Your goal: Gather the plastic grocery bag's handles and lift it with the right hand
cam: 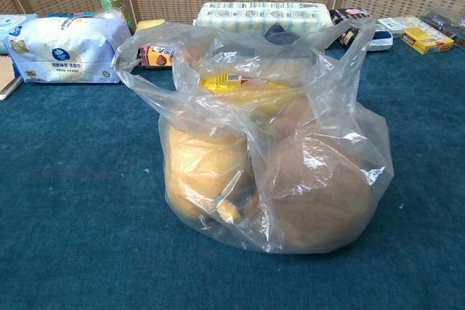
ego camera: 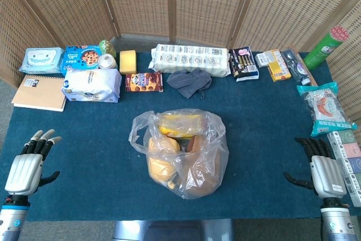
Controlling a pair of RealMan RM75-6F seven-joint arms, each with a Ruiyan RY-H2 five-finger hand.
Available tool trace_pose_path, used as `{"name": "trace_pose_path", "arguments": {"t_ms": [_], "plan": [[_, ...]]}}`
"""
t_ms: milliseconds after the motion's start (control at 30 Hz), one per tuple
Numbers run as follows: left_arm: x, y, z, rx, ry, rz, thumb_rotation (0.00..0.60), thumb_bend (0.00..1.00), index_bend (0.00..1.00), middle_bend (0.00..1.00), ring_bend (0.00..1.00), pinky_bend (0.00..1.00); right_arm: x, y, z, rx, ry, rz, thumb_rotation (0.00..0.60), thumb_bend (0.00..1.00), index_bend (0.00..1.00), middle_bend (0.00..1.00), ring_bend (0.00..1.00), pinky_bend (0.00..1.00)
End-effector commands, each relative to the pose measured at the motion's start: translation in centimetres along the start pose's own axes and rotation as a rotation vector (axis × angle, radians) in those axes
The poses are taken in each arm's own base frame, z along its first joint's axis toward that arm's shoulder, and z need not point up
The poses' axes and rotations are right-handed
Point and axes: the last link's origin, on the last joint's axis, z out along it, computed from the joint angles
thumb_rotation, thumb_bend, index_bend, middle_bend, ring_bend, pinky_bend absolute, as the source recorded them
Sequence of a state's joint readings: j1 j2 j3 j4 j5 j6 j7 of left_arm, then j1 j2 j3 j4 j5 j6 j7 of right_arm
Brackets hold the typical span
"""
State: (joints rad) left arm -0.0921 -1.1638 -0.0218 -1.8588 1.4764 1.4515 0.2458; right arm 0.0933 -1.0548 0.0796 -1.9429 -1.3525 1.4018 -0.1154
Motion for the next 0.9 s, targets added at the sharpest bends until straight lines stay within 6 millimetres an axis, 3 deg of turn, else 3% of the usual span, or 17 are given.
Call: {"name": "trace_pose_path", "arguments": {"t_ms": [33,500,800,900], "plan": [[-0.1,0.0,0.1,-0.001,-0.006,0.003,0.600,0.07,0.19,0.11,0.04,0.17,0.0,0.0,0.1,-0.001,-0.002,0.000,0.524,0.20,0.16,0.19,0.12,0.00],[0.6,0.1,-0.3,-0.017,0.026,0.008,0.600,0.07,0.19,0.11,0.04,0.17,0.4,-0.1,-0.3,0.026,-0.001,0.023,0.521,0.13,0.16,0.19,0.12,0.00],[2.3,-0.1,-0.5,-0.039,0.047,0.041,0.600,0.07,0.19,0.11,0.04,0.17,0.6,-0.8,0.4,0.078,-0.076,0.177,0.520,0.09,0.16,0.19,0.12,0.00],[2.7,0.0,-0.1,-0.056,0.044,0.050,0.600,0.07,0.19,0.11,0.04,0.17,0.7,-1.3,1.0,0.113,-0.119,0.249,0.471,0.08,0.16,0.19,0.12,0.01]]}}
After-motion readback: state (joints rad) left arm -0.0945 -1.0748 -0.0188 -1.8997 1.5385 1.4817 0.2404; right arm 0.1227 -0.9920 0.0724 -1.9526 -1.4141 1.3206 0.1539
